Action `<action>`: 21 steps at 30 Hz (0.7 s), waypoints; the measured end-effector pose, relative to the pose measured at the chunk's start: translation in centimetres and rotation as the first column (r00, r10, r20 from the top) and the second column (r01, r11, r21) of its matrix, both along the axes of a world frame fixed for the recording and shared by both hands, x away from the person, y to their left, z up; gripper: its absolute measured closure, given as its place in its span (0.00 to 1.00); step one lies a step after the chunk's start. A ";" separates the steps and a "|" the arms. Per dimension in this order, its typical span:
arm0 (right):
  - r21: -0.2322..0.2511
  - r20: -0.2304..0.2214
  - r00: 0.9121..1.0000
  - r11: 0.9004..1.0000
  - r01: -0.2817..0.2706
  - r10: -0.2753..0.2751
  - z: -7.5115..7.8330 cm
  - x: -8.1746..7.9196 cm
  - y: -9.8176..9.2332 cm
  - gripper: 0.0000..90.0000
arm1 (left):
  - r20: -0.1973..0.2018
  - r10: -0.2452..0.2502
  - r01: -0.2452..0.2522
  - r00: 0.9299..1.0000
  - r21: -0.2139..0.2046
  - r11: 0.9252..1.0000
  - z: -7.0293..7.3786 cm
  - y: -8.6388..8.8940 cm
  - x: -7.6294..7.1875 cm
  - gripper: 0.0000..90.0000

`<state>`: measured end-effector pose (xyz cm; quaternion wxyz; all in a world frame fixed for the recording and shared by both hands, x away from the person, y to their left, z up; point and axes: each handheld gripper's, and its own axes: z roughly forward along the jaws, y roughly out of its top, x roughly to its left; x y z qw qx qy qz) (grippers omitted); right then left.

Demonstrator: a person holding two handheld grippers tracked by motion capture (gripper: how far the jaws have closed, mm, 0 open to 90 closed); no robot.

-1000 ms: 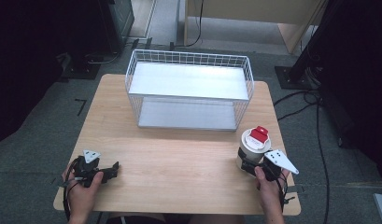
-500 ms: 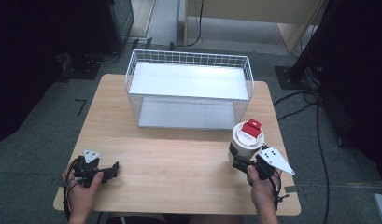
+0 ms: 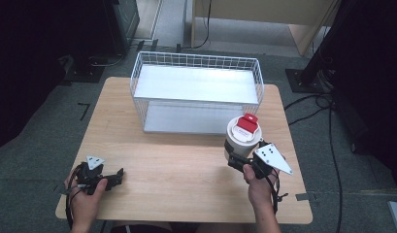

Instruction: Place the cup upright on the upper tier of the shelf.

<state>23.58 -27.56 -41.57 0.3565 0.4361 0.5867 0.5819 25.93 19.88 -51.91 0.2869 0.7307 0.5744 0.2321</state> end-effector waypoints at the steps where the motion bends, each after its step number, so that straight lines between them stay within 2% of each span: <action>1: 0.001 0.006 1.000 1.000 -0.003 0.003 0.2 0.1 0.2 0.12 | 0.000 -0.001 0.001 1.000 0.002 1.000 0.0 0.0 0.0 0.00; 13: 0.007 0.048 0.999 1.000 -0.019 0.019 2.5 1.6 2.1 0.12 | 0.000 0.000 0.000 1.000 0.001 1.000 0.0 0.0 0.0 0.00; 15: 0.007 0.071 0.997 1.000 -0.022 0.021 3.0 2.1 2.6 0.12 | -0.001 -0.001 0.001 1.000 0.001 1.000 0.0 0.0 0.0 0.00; 21: 0.027 0.100 0.995 1.000 -0.005 0.003 4.2 3.1 3.6 0.12 | -0.006 -0.006 0.006 1.000 0.005 1.000 0.0 0.1 0.0 0.00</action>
